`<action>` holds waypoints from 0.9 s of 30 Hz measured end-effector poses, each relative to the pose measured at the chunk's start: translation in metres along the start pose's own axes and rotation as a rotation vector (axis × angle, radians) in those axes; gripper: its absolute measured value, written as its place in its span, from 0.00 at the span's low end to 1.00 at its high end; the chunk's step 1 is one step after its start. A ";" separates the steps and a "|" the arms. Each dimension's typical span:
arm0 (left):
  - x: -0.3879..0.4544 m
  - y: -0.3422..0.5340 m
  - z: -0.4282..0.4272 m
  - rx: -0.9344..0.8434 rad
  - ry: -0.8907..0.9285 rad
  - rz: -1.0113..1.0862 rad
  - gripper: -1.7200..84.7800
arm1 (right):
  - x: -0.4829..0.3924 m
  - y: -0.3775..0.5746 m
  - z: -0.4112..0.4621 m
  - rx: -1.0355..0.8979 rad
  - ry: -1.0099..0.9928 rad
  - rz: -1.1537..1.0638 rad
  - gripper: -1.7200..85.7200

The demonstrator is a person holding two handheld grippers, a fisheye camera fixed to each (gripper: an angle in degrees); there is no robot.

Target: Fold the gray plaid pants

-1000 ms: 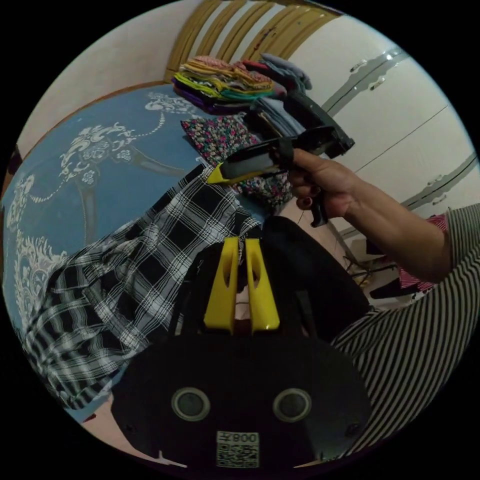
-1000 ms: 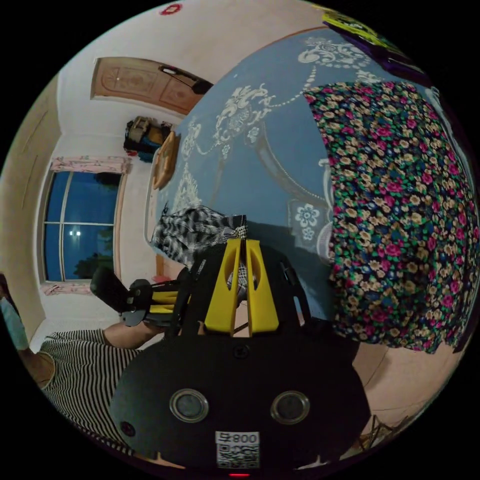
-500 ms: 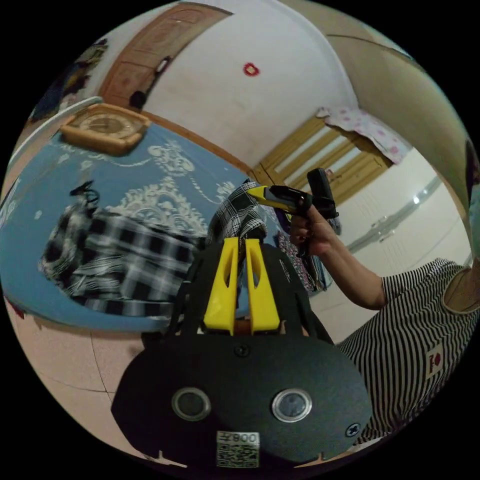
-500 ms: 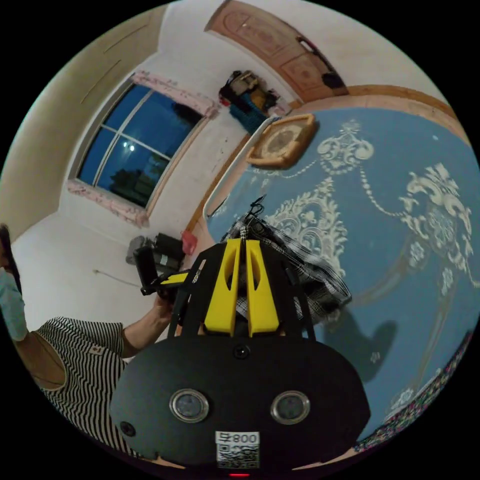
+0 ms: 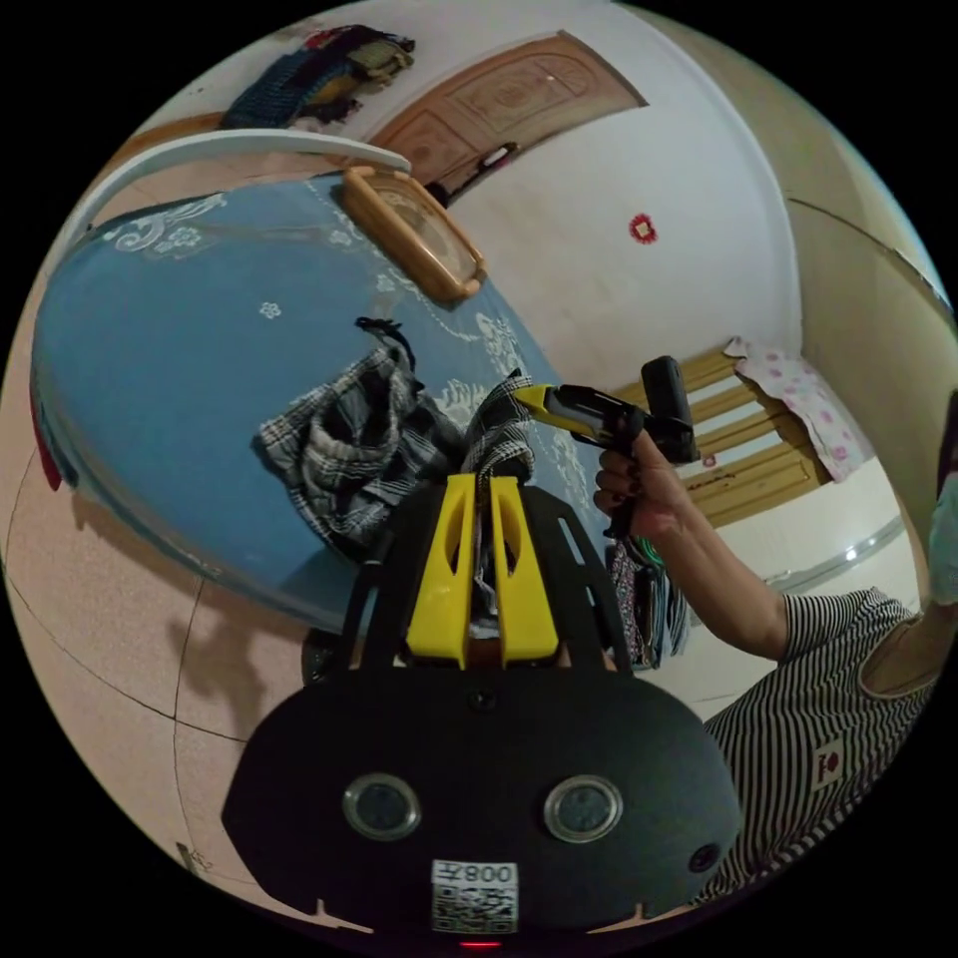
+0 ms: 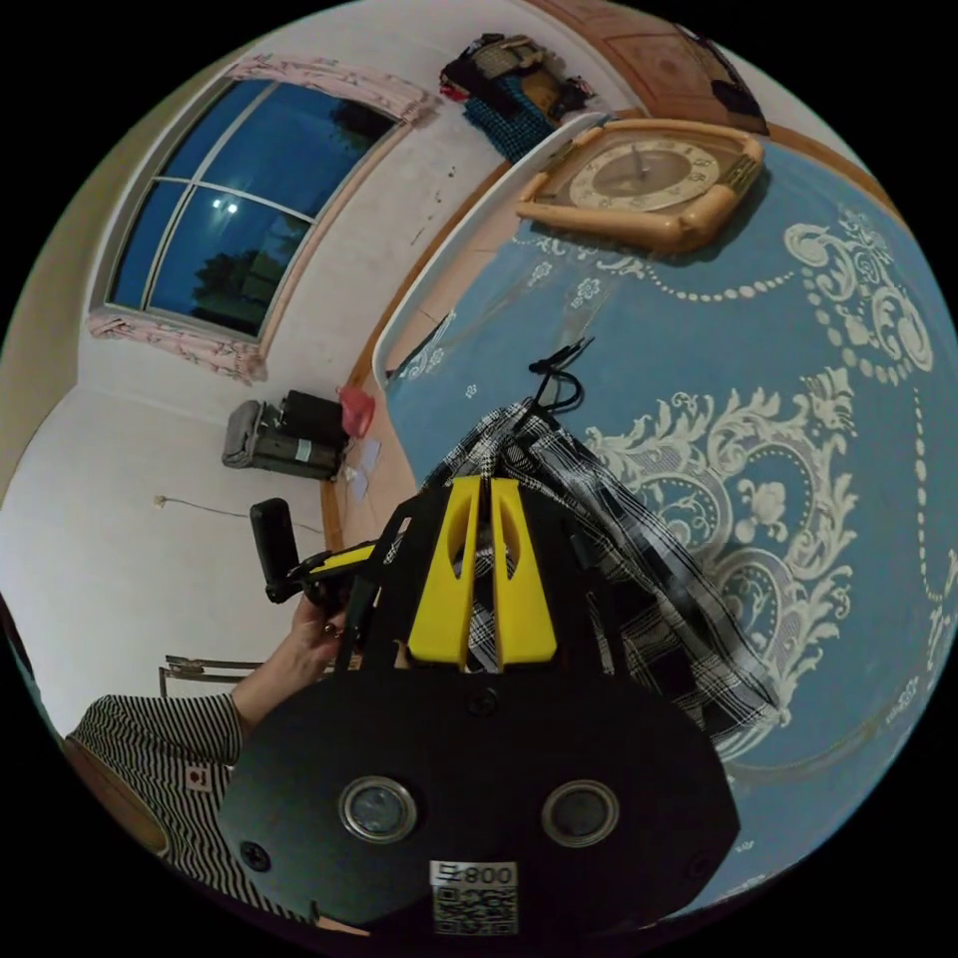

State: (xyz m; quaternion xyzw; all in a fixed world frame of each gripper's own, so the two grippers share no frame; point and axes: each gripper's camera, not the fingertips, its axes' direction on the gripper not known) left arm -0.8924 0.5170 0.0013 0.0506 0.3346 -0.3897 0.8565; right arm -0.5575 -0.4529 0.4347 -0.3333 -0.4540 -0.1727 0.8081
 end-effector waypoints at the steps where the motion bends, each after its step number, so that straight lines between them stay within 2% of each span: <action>1: -0.012 -0.005 -0.008 0.000 -0.002 -0.013 0.05 | -0.004 -0.012 0.010 -0.008 0.004 -0.003 0.04; 7: -0.059 -0.016 -0.049 0.094 -0.092 -0.104 0.04 | -0.014 -0.065 0.059 -0.066 0.059 0.017 0.04; 10: -0.060 -0.016 -0.067 0.152 -0.085 -0.063 0.03 | -0.014 -0.084 0.077 -0.094 0.027 0.037 0.04; 15: -0.041 -0.025 -0.053 0.022 -0.132 0.125 0.02 | -0.017 -0.108 0.095 -0.094 0.048 0.055 0.04; 17: -0.045 -0.033 -0.039 -0.060 -0.224 0.155 0.02 | -0.017 -0.115 0.100 -0.096 0.050 0.063 0.04; 20: -0.063 -0.042 -0.042 -0.050 -0.373 0.112 0.02 | -0.016 -0.125 0.109 -0.121 0.063 0.063 0.04; 27: -0.101 -0.048 -0.069 0.036 -0.329 -0.023 0.02 | 0.000 -0.127 0.107 -0.127 0.054 0.029 0.04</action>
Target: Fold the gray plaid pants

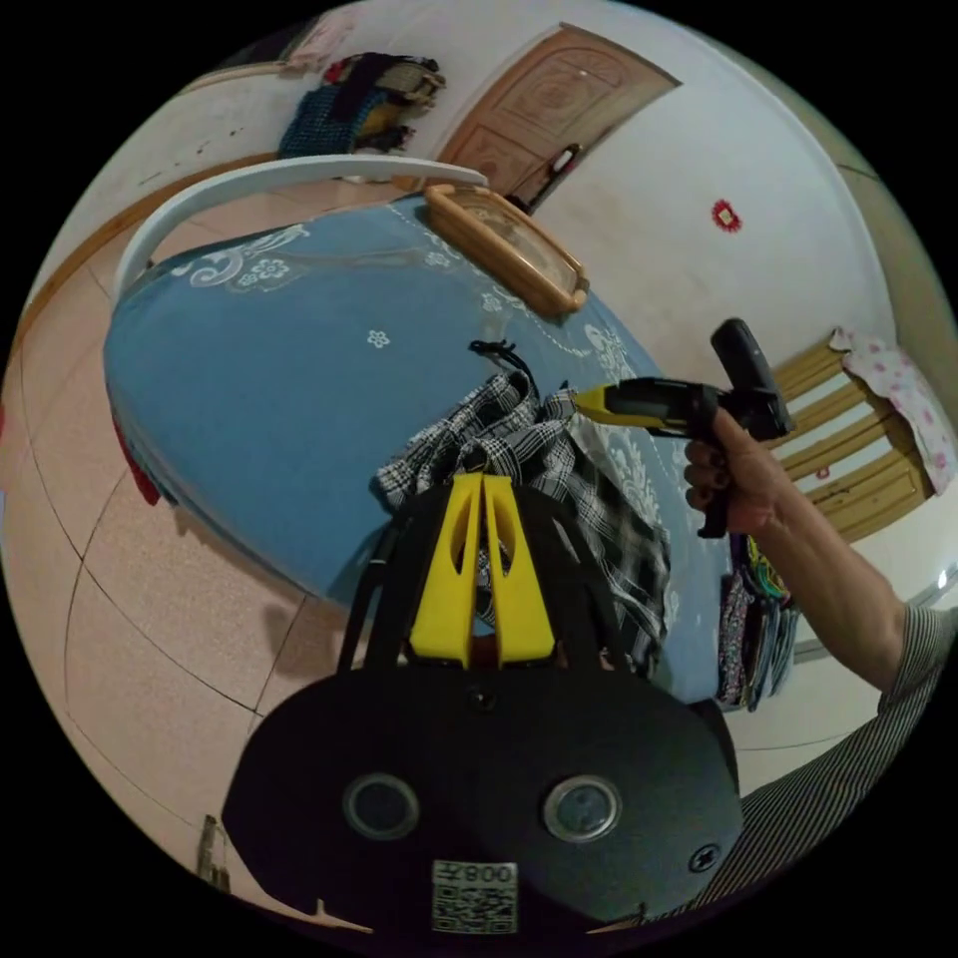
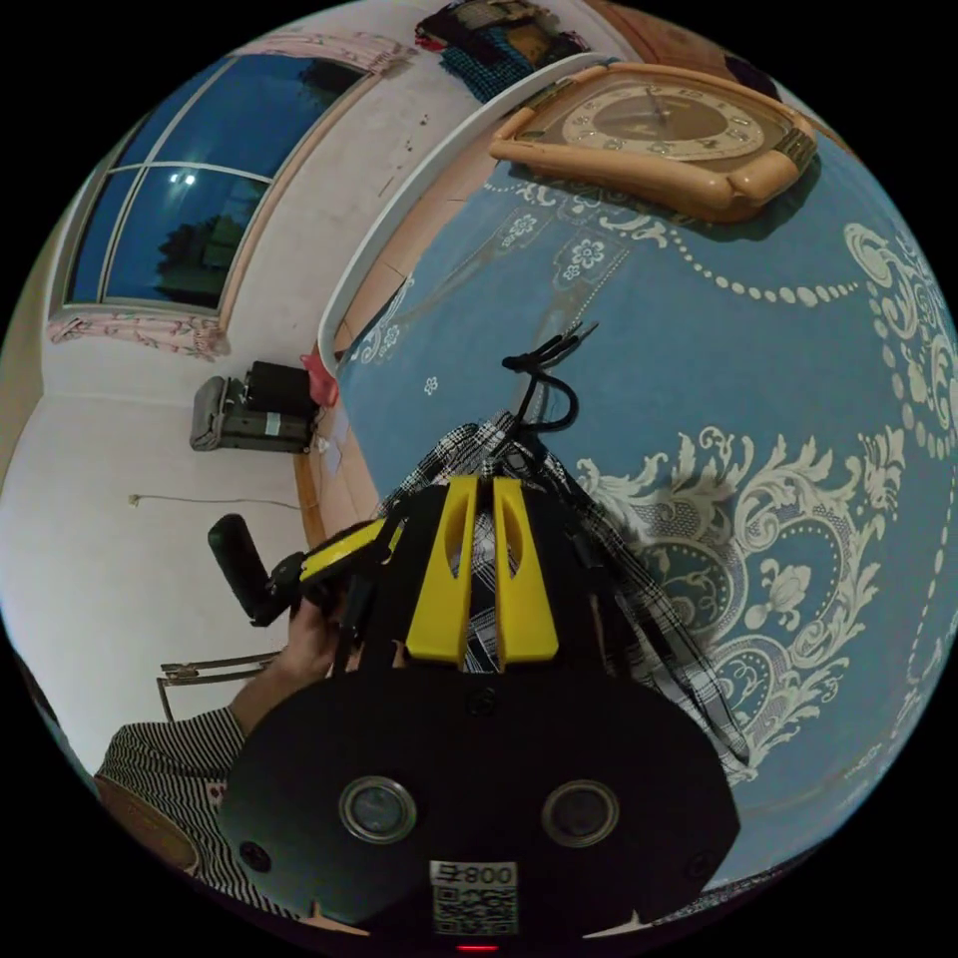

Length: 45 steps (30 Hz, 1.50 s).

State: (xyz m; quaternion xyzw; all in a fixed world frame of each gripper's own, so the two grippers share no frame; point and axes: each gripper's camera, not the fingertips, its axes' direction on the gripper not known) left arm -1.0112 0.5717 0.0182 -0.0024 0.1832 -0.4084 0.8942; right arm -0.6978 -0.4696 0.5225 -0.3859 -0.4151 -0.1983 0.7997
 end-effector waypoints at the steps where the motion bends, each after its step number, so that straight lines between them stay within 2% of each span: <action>1: -0.005 0.000 0.000 0.004 0.013 -0.010 0.02 | 0.005 0.004 -0.003 0.019 0.003 -0.002 0.04; 5: -0.008 0.002 -0.007 0.055 0.047 -0.012 0.02 | 0.022 0.018 -0.013 0.059 -0.028 0.021 0.04; 10: 0.006 0.001 -0.009 0.076 0.054 0.092 0.02 | 0.039 0.062 -0.014 0.078 -0.072 -0.023 0.04; 12: 0.004 -0.003 -0.002 0.049 0.027 0.095 0.02 | 0.046 0.078 -0.007 0.061 -0.075 -0.018 0.03; 15: -0.011 -0.011 0.011 -0.010 -0.104 0.052 0.02 | 0.059 0.106 0.003 0.035 -0.088 -0.004 0.03; 17: -0.020 -0.011 0.012 -0.014 0.006 0.019 0.03 | 0.067 0.125 0.006 0.019 -0.101 -0.001 0.03; 21: -0.006 0.001 0.013 -0.047 0.119 0.092 0.03 | 0.093 0.184 0.004 0.033 -0.123 0.051 0.04; 29: 0.036 0.041 0.087 -0.433 0.371 0.152 0.09 | 0.174 0.287 0.018 0.117 -0.303 0.336 0.09; 32: 0.045 0.041 0.113 -0.531 0.360 0.156 0.09 | 0.193 0.305 0.028 0.113 -0.347 0.373 0.11; 37: 0.040 0.031 0.130 -0.536 0.390 0.079 0.05 | 0.224 0.337 0.041 0.139 -0.427 0.405 0.11; 45: 0.045 0.021 0.119 -0.457 0.503 0.071 0.04 | 0.263 0.384 0.047 0.244 -0.604 0.433 0.12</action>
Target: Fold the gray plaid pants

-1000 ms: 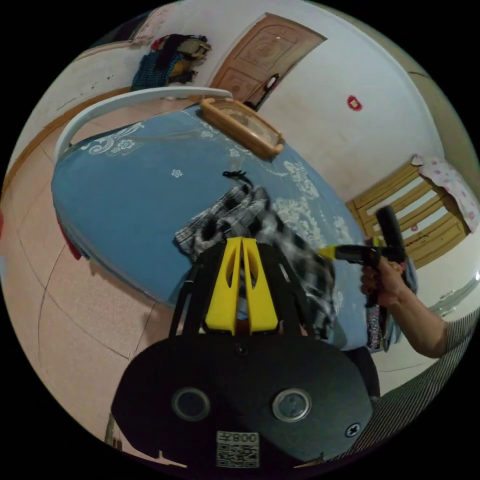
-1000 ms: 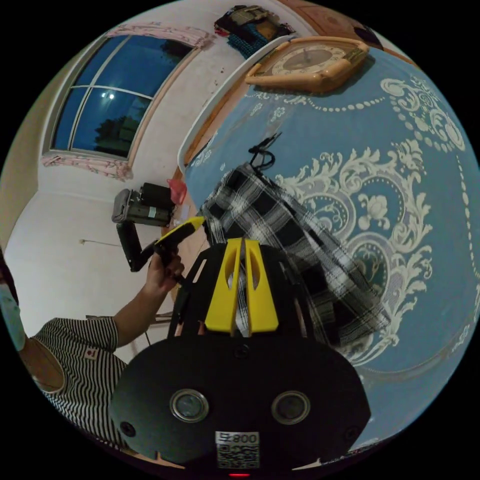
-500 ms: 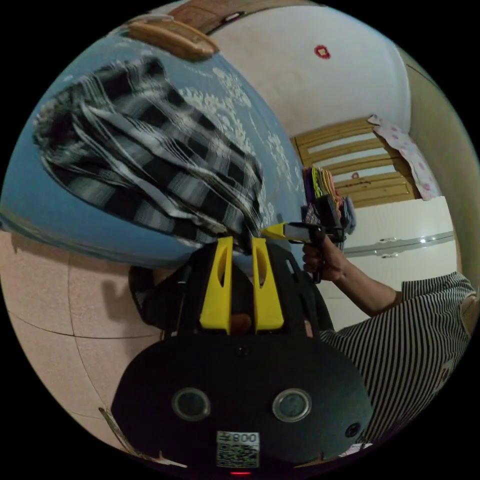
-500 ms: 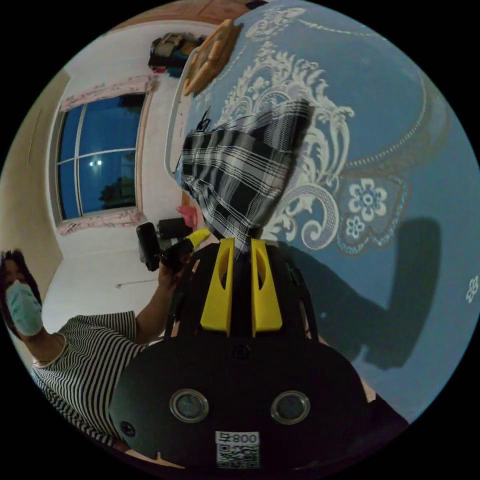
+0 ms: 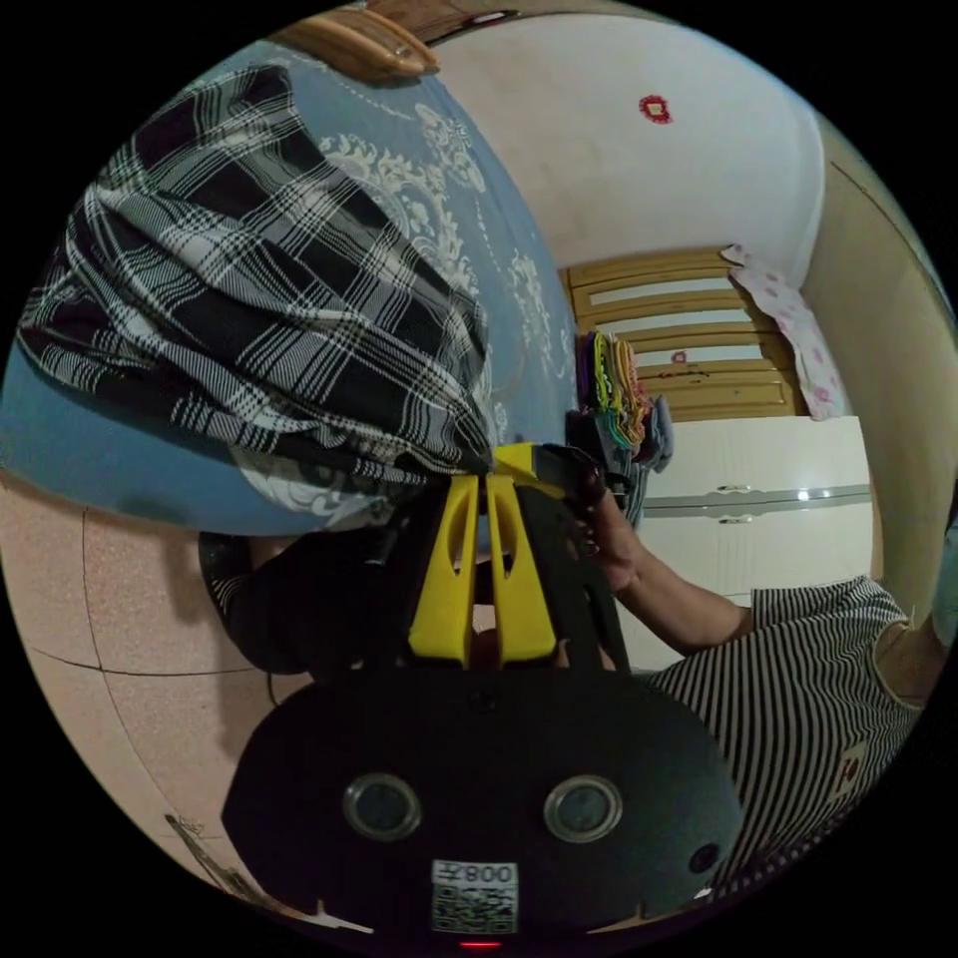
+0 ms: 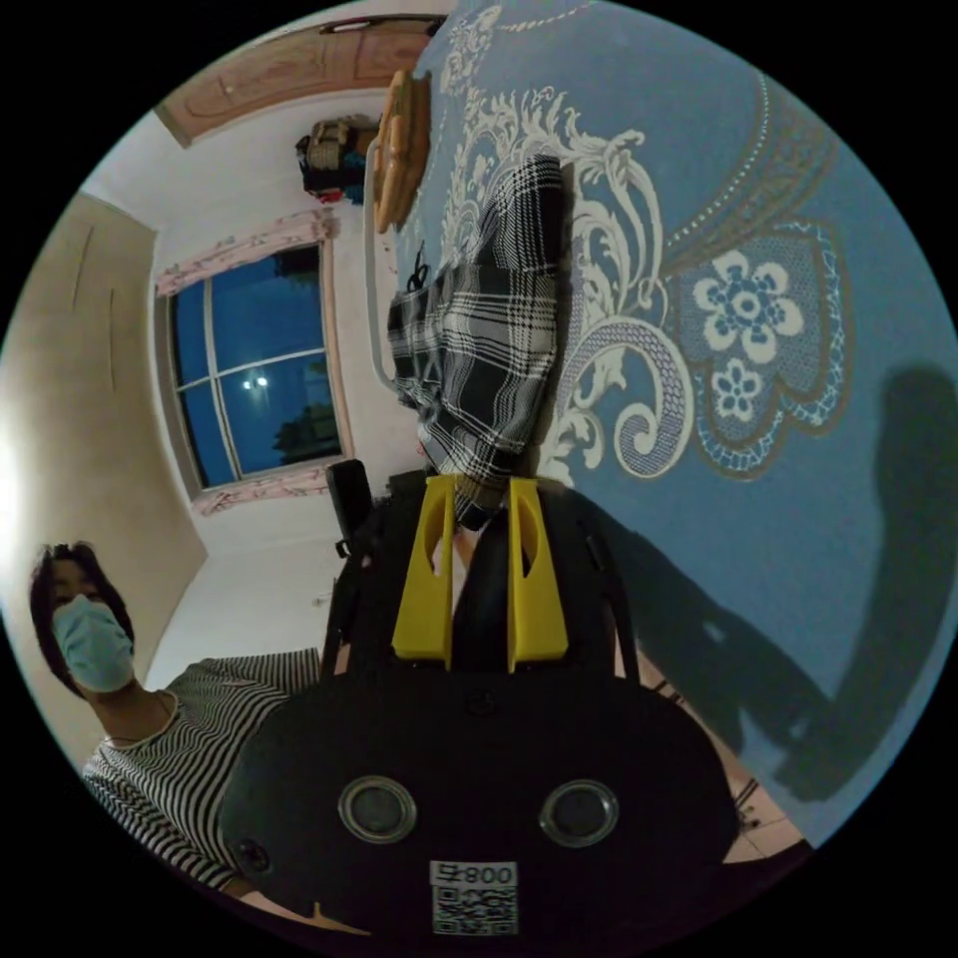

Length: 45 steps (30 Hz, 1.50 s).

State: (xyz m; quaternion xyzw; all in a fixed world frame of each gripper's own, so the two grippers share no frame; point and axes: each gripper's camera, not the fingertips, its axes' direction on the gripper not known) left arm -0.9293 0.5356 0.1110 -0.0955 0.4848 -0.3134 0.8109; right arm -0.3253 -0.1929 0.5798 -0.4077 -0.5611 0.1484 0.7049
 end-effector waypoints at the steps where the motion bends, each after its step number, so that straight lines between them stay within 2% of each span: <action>1: 0.001 -0.001 -0.002 0.019 0.016 -0.002 0.04 | 0.006 0.003 -0.002 0.003 -0.023 0.003 0.12; 8: 0.004 -0.006 0.001 0.029 0.017 -0.002 0.04 | 0.045 0.025 -0.018 0.051 -0.151 0.046 0.12; 12: 0.004 -0.005 0.003 0.030 -0.004 -0.023 0.04 | 0.066 0.038 -0.026 0.032 -0.171 0.068 0.08; 15: 0.003 0.002 -0.011 0.107 -0.015 -0.031 0.05 | 0.076 0.051 -0.037 0.023 -0.139 0.060 0.06; 20: -0.026 0.016 -0.055 0.359 -0.081 -0.205 0.10 | 0.090 0.073 -0.060 0.039 -0.166 0.036 0.05; 25: -0.045 0.004 -0.075 0.493 -0.107 -0.305 0.15 | 0.104 0.097 -0.080 0.031 -0.166 0.003 0.05; 32: -0.034 -0.032 -0.059 0.510 -0.139 -0.319 0.16 | 0.124 0.130 -0.106 0.026 -0.158 -0.025 0.04; 36: -0.021 -0.055 -0.038 0.461 -0.153 -0.304 0.16 | 0.142 0.153 -0.121 0.015 -0.151 -0.024 0.04; 39: -0.012 -0.070 -0.019 0.437 -0.192 -0.334 0.12 | 0.156 0.172 -0.132 0.012 -0.151 -0.020 0.04; 45: 0.031 -0.071 0.022 0.485 -0.128 -0.291 0.07 | 0.181 0.214 -0.165 0.020 -0.135 -0.027 0.04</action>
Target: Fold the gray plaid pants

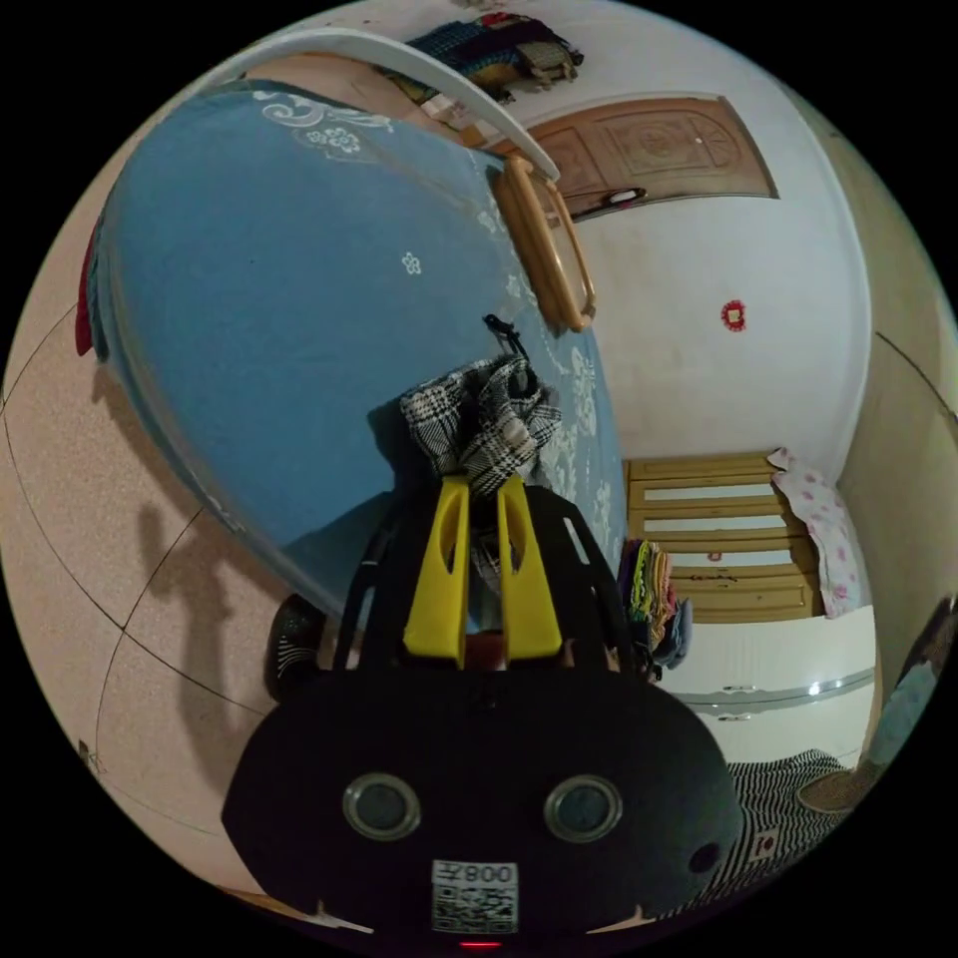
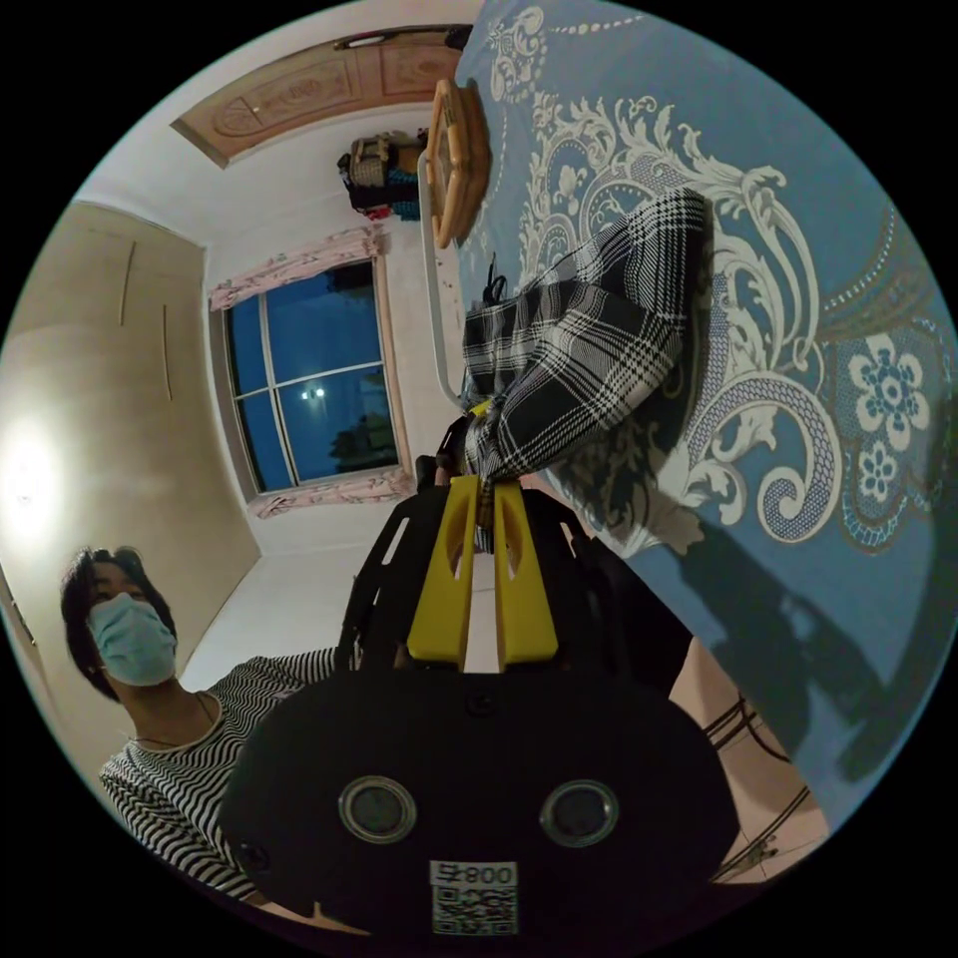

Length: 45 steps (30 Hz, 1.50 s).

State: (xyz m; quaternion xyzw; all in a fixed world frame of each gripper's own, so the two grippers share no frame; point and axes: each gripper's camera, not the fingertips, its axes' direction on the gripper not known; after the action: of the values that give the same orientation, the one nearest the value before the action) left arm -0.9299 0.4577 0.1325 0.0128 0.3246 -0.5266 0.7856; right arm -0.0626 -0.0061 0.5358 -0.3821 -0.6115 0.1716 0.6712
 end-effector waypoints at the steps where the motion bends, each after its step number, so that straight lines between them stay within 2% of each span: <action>1: 0.013 0.008 0.004 0.006 0.016 0.016 0.07 | 0.002 0.009 -0.008 0.002 -0.001 -0.005 0.04; 9: 0.113 0.064 0.046 0.007 0.116 0.134 0.06 | 0.007 0.095 -0.081 0.026 -0.044 -0.094 0.04; 15: 0.211 0.105 0.122 -0.090 0.187 0.263 0.06 | 0.017 0.189 -0.162 0.146 -0.102 -0.154 0.04; 20: 0.322 0.145 0.248 -0.288 0.250 0.404 0.06 | 0.027 0.273 -0.247 0.336 -0.111 -0.216 0.04; 23: 0.394 0.172 0.335 -0.401 0.328 0.486 0.06 | 0.033 0.331 -0.313 0.515 -0.102 -0.261 0.04; 31: 0.599 0.275 0.571 -0.680 0.497 0.736 0.06 | 0.038 0.496 -0.471 0.978 0.070 -0.377 0.04; 36: 0.660 0.343 0.701 -0.795 0.435 0.808 0.06 | 0.069 0.551 -0.517 1.082 0.176 -0.313 0.04; 38: 0.658 0.372 0.770 -0.854 0.281 0.808 0.06 | 0.096 0.560 -0.526 1.071 0.210 -0.223 0.04; 41: 0.643 0.404 0.851 -0.974 0.039 0.799 0.06 | 0.152 0.563 -0.531 0.995 0.286 -0.024 0.04; 43: 0.640 0.417 0.884 -0.997 -0.038 0.792 0.06 | 0.194 0.561 -0.533 0.892 0.302 0.104 0.04; 45: 0.646 0.426 0.907 -0.999 0.004 0.778 0.06 | 0.212 0.564 -0.536 0.867 0.248 0.125 0.04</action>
State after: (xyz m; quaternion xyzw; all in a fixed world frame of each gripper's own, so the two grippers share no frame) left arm 0.0279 -0.2103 0.3725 -0.2375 0.5044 0.0128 0.8301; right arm 0.6226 0.3455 0.2955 -0.1199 -0.3739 0.4048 0.8258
